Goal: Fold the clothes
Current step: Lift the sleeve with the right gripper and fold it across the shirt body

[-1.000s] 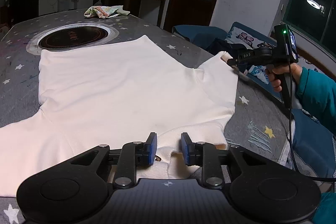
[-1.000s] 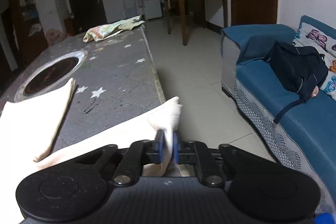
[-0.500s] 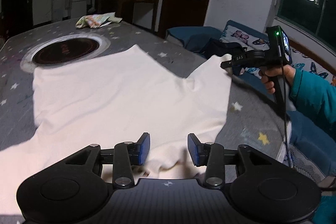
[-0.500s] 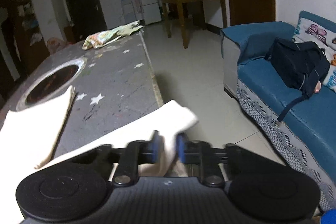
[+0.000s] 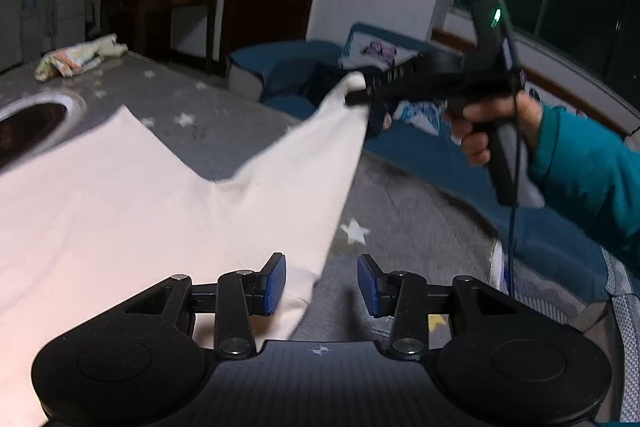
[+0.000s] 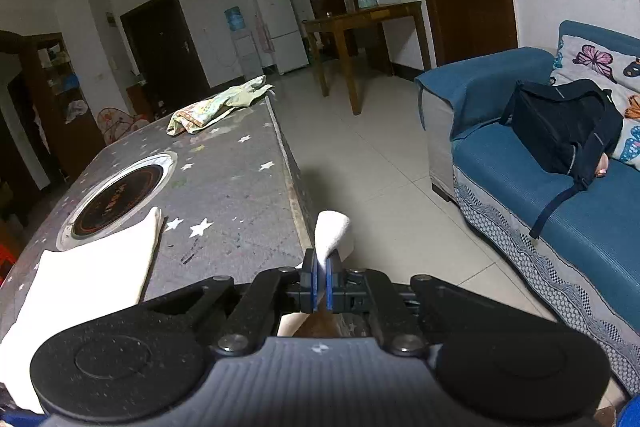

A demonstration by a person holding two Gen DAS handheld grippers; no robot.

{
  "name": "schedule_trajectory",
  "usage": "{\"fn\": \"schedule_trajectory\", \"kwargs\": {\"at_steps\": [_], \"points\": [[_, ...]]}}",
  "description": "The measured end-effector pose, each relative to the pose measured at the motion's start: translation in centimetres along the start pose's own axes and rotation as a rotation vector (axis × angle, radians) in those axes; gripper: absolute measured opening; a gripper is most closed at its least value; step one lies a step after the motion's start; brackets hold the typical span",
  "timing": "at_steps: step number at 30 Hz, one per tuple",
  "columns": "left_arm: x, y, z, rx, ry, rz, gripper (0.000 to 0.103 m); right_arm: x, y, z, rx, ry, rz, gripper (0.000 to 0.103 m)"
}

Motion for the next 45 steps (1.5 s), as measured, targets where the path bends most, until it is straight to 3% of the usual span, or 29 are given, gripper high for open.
{"fn": "schedule_trajectory", "kwargs": {"at_steps": [4, 10, 19, 26, 33, 36, 39, 42, 45], "points": [[-0.8, -0.1, 0.2, 0.022, -0.014, 0.008, 0.044, 0.8, 0.5, 0.8, 0.004, 0.031, -0.012, 0.003], [3.3, 0.5, 1.7, 0.069, 0.016, -0.089, 0.048, 3.3, 2.4, 4.0, 0.032, 0.119, -0.045, 0.003], [12.0, -2.3, 7.5, 0.204, 0.222, -0.189, 0.052, 7.0, 1.6, 14.7, 0.222, 0.321, -0.041, 0.003], [16.7, -6.4, 11.1, 0.346, 0.345, -0.21, 0.054, 7.6, -2.6, 24.7, 0.36, 0.5, 0.045, 0.003], [18.6, -8.6, 11.9, 0.398, 0.383, -0.215, 0.054, 4.9, -10.2, 31.5, 0.482, 0.583, 0.223, 0.004], [19.2, -8.8, 12.3, 0.404, 0.39, -0.226, 0.054, 4.4, -13.1, 32.6, 0.512, 0.599, 0.298, 0.01], [19.2, -8.6, 12.7, 0.402, 0.392, -0.231, 0.054, 5.1, -14.6, 32.7, 0.521, 0.633, 0.329, 0.026], [18.8, -8.0, 13.0, 0.393, 0.389, -0.234, 0.054, 6.0, -13.0, 31.4, 0.515, 0.619, 0.291, 0.037], [18.1, -7.3, 12.5, 0.373, 0.369, -0.23, 0.054, 6.9, -11.2, 29.9, 0.508, 0.599, 0.251, 0.038]]}}
Point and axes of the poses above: each gripper's, at about its wrist camera, not at the fingertips, and x roughly against the way its jaws point, z to its left, y to its top, the point moved 9 cm from there along -x, roughly the way its jaws point, and after that the axes turned 8 degrees about -x, right-handed, at the moved point
